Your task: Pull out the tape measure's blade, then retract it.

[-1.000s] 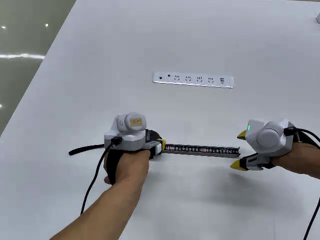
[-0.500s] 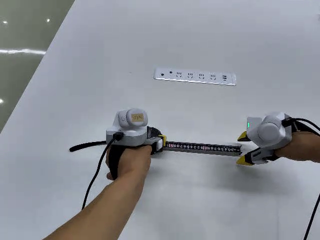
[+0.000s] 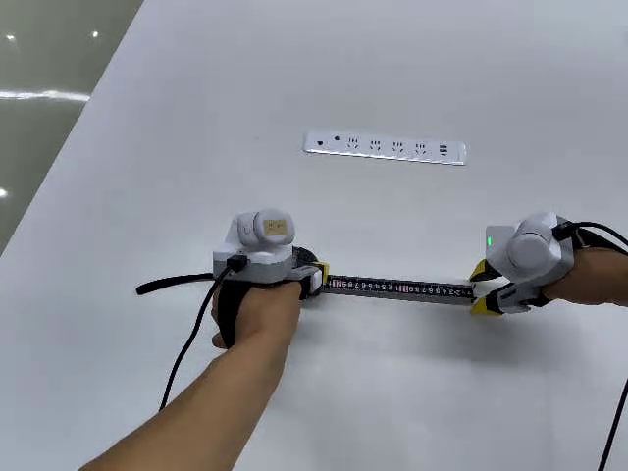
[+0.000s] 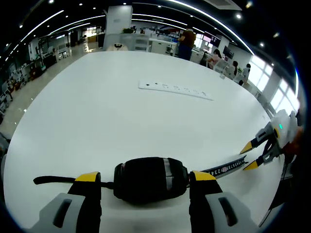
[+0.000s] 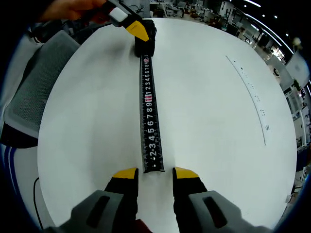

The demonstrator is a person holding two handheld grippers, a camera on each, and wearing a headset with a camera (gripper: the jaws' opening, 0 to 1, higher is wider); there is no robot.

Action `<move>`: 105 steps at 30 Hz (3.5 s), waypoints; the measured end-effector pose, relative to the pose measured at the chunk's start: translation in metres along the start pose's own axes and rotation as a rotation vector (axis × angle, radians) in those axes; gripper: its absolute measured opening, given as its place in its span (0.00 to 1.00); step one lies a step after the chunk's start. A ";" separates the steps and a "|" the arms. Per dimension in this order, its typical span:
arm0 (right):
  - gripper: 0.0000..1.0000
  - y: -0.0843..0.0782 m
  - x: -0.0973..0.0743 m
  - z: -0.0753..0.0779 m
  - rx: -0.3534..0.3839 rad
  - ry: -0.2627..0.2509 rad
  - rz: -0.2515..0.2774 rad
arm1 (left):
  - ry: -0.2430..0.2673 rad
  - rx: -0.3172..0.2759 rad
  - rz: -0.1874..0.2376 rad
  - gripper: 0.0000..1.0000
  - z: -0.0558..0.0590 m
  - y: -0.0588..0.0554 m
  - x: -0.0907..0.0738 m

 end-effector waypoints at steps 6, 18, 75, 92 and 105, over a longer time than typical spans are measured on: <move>0.24 0.002 0.001 -0.001 -0.012 0.012 0.000 | -0.001 -0.002 0.000 0.71 0.000 0.000 0.002; 0.16 0.002 0.003 0.000 -0.026 0.029 -0.006 | -0.007 0.002 -0.004 0.69 0.003 -0.002 0.003; 0.15 0.012 0.008 0.001 -0.018 0.036 -0.003 | -0.047 0.076 0.069 0.59 0.008 -0.001 0.003; 0.15 0.025 0.013 0.004 -0.030 0.037 0.016 | -0.050 0.077 0.069 0.59 0.008 -0.002 0.002; 0.15 0.036 0.017 0.005 -0.033 0.035 0.018 | -0.050 0.077 0.070 0.59 0.008 -0.002 0.002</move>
Point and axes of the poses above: the centre of the closed fingertips' face, and the gripper's own axes: x roughly forward along the fingers, z roughly to its right, y roughly out of its top, the point moved 1 cm from there along -x, roughly backward along the fingers, and after that the axes turned 8 degrees about y, right-handed, at the moved point
